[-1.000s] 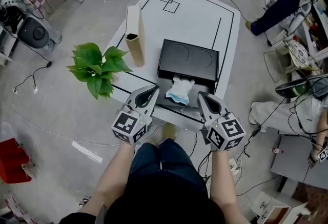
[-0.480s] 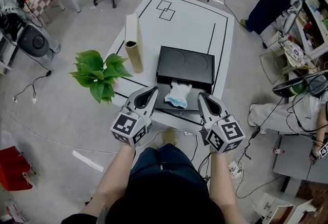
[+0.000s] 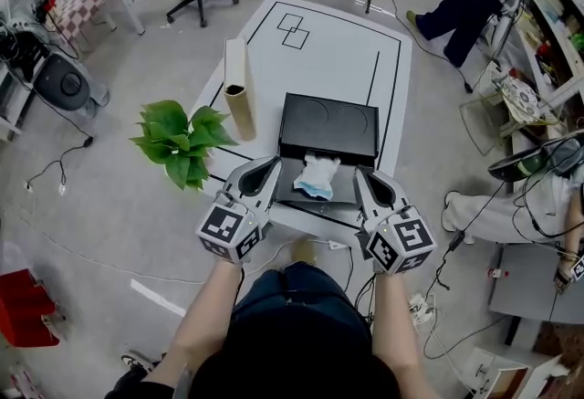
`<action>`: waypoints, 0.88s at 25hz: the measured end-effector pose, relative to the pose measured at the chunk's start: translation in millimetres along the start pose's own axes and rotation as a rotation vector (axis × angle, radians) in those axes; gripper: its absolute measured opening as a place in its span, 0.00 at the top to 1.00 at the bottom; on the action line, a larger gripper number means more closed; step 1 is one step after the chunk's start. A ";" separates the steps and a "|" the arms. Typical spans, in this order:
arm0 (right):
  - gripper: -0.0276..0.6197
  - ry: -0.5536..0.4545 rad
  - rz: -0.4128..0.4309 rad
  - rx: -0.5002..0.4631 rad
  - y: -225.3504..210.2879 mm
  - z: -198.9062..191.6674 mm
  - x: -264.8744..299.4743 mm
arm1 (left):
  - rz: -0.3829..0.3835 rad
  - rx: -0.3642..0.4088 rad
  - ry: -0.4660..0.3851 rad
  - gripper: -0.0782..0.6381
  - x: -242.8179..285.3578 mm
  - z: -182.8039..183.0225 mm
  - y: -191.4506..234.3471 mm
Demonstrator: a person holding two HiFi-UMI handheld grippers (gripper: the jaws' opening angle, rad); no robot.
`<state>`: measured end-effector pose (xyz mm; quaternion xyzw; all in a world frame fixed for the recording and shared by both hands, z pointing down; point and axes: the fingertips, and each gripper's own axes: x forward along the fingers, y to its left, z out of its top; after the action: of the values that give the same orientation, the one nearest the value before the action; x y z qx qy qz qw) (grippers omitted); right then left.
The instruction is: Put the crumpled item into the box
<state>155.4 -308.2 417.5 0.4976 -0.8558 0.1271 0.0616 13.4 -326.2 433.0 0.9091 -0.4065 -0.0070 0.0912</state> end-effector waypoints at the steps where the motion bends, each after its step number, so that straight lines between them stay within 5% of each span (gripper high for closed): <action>1: 0.95 -0.003 -0.002 -0.001 -0.2 1.2 -0.2 | -0.001 0.002 -0.002 0.89 0.3 1.7 -0.1; 22: 0.95 -0.037 -0.004 -0.024 2.3 21.4 -10.3 | -0.005 0.012 -0.052 0.89 -2.5 27.7 -6.9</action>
<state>159.0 -304.5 394.2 0.5008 -0.8572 0.1077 0.0521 14.4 -324.3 404.4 0.9100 -0.4066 -0.0285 0.0753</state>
